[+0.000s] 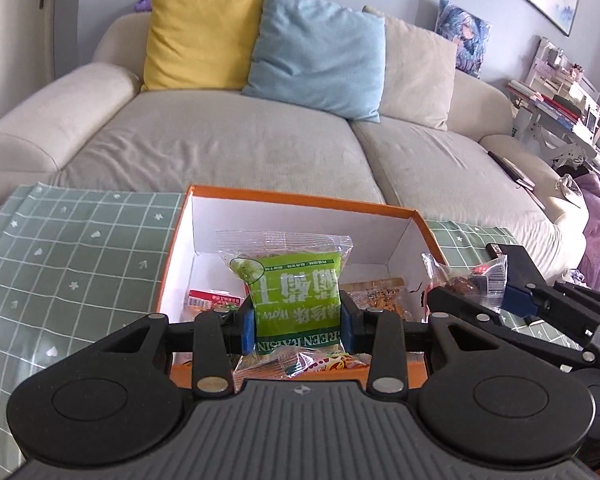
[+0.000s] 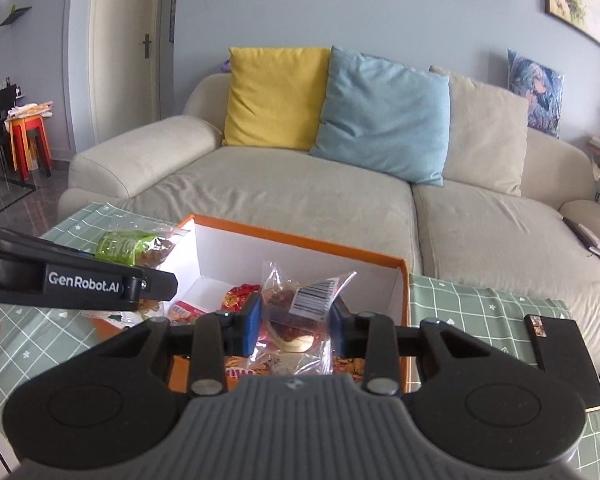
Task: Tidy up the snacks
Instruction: 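Lift both packets over the orange box and lower them inside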
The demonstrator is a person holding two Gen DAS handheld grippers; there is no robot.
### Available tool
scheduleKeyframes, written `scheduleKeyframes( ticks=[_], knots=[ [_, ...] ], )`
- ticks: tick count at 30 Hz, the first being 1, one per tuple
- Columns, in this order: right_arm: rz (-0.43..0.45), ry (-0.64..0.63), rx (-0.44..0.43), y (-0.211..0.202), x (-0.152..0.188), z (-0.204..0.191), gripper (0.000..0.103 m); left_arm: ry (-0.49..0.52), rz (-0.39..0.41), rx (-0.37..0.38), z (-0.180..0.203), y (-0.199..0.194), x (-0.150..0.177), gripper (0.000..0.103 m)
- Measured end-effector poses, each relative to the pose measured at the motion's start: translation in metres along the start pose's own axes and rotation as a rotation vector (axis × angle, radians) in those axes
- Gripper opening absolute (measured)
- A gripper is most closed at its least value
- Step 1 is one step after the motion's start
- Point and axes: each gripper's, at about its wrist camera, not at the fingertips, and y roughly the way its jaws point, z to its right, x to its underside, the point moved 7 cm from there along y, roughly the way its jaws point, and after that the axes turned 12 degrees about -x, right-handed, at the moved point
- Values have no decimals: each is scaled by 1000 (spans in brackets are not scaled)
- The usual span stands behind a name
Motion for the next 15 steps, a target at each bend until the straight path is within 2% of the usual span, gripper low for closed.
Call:
scheduleKeyframes(
  ticks=[3, 15],
  knots=[
    [-41, -7, 18, 21, 2, 10, 32, -4, -39, 2, 0, 20, -1, 43],
    [-180, -67, 62, 92, 13, 31, 32, 88, -127, -1, 7, 79, 10, 43]
  ],
)
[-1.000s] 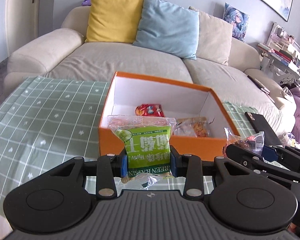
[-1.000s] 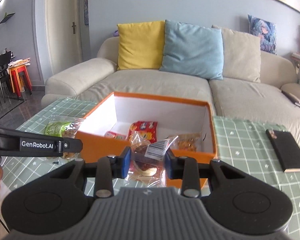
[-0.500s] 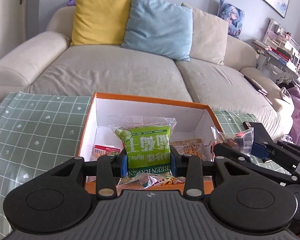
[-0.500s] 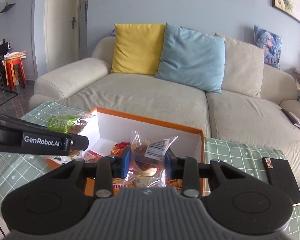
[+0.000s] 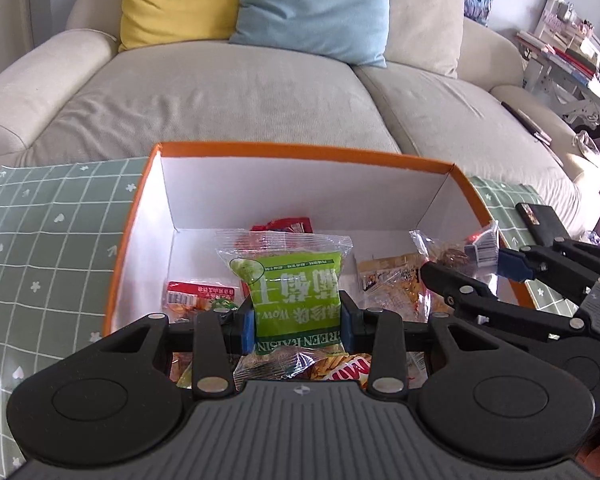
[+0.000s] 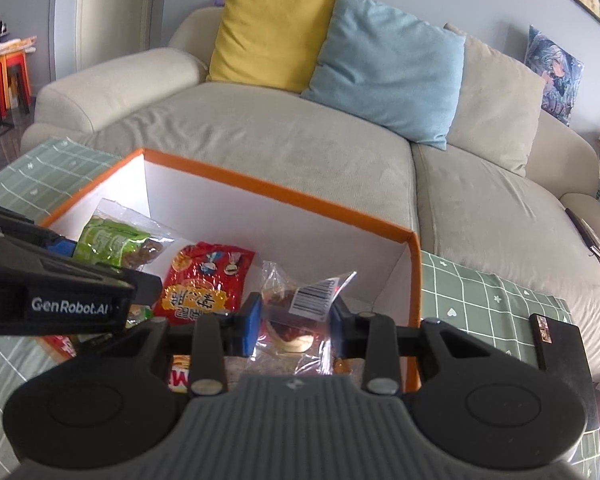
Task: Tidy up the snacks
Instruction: 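Lift both packets over the orange box and lower them inside, then open both tools and withdraw them from the box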
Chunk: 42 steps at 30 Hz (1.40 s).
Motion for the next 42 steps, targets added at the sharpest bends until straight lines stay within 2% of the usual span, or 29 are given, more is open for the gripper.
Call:
scheduleKeyframes(
  ticks=[14, 24, 27, 28, 29, 32, 33, 37, 42],
  knots=[
    [-142, -38, 35, 40, 17, 8, 34, 48, -106, -29, 10, 34, 5, 43],
    [-163, -56, 40, 43, 19, 7, 38, 51, -153, -59, 10, 44, 7, 44],
    [-172, -61, 45, 42, 20, 8, 39, 51, -143, -57, 10, 43, 7, 49],
    [-174, -63, 47, 41, 20, 8, 40, 52, -135, -54, 10, 41, 7, 54],
    [-177, -66, 48, 40, 20, 9, 41, 52, -123, -49, 10, 39, 7, 61],
    [-172, -68, 51, 36, 19, 10, 54, 48, -65, -53, 10, 29, 3, 74],
    [-168, -70, 53, 34, 17, 10, 61, 45, -50, -56, 9, 26, 1, 75],
    [-154, -71, 47, 22, 11, 10, 67, 35, -15, -55, 5, 10, -8, 81],
    [-120, -59, 36, -1, 0, 9, 79, 28, 46, -87, -1, -17, -16, 81]
  ],
)
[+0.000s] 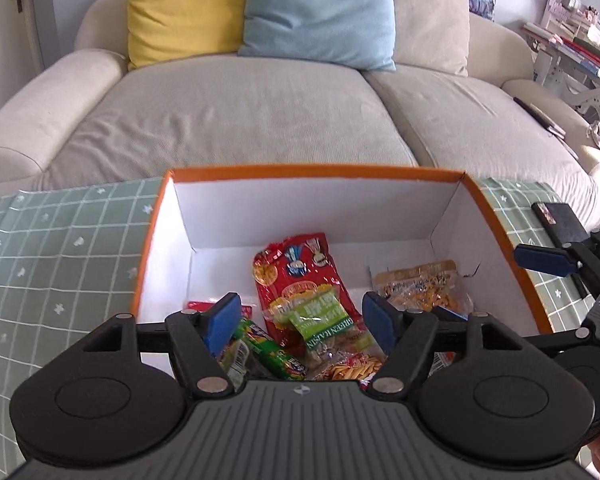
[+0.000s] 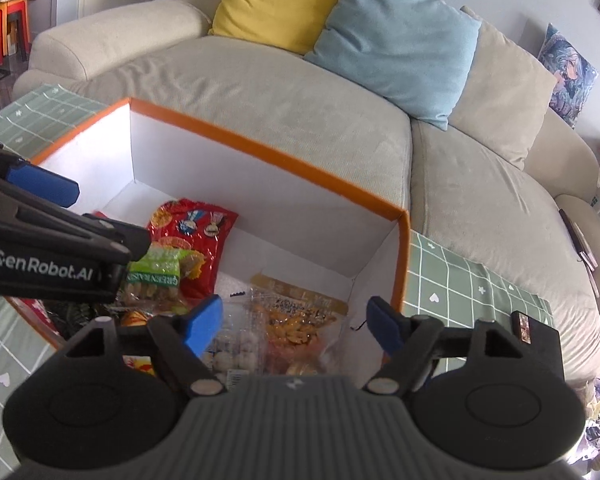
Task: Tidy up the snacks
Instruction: 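Open both tools and withdraw them from the box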
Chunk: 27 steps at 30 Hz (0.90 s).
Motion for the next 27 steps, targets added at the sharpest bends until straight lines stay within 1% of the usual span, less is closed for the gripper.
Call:
scheduleKeyframes(
  ticks=[3, 6, 7, 10, 14, 19, 21, 22, 24, 26, 27],
  knots=[
    [38, 6, -2, -20, -6, -3, 83, -42, 53, -29, -8, -19, -3, 81],
    [90, 13, 8, -45, -11, -5, 86, -62, 141, -59, -16, -41, -6, 80],
    [112, 17, 14, -54, -12, -5, 88, -55, 170, -75, -17, -49, -7, 78],
    [180, 35, 20, -81, -15, -8, 90, -18, 258, -118, -19, -74, -8, 78],
    [267, 71, 26, -116, -13, -10, 95, 6, 369, -155, -20, -110, -5, 78],
    [372, 146, 40, -160, -1, -14, 97, -8, 427, -175, -24, -146, 6, 79],
    [402, 174, 43, -174, 6, -16, 97, 5, 454, -202, -27, -159, 10, 83],
    [419, 187, 45, -181, 9, -18, 97, 14, 469, -216, -28, -165, 13, 87],
    [443, 206, 45, -192, 17, -23, 97, 29, 500, -236, -29, -177, 18, 90],
    [462, 227, 41, -201, 23, -28, 97, 29, 513, -258, -31, -185, 24, 95],
    [473, 237, 35, -205, 27, -31, 100, 21, 514, -269, -32, -188, 27, 95]
  ],
)
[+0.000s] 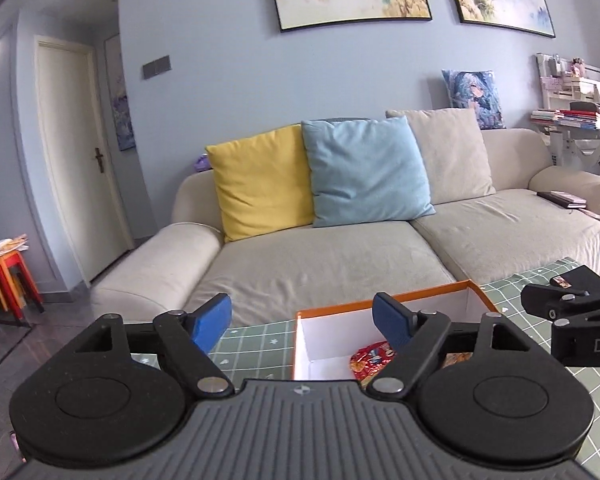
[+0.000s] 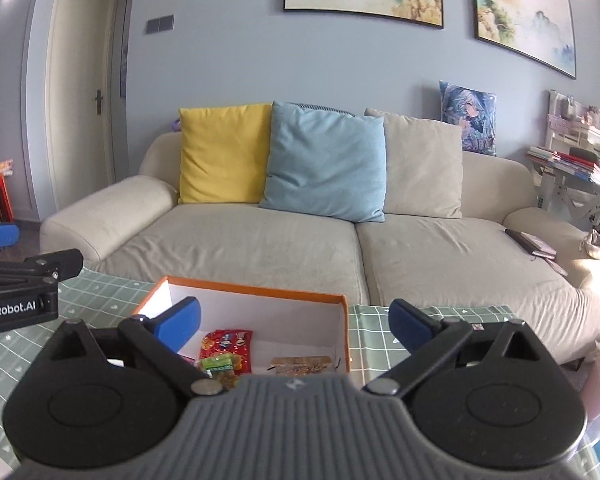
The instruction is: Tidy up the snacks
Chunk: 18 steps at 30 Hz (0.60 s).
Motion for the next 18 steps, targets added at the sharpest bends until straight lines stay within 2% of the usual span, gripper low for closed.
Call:
scheduleKeyframes(
  ticks=[3, 8, 18],
  knots=[
    [14, 14, -5, -12, 6, -8, 99, -26, -11, -21, -7, -7, 8, 96],
    [12, 26, -20, -24, 20, -21, 99, -73, -77, -24, -18, -9, 29, 96],
    [-105, -14, -31, -14, 69, -44, 99, -62, -212, -17, -16, 1, 83, 96]
  ],
)
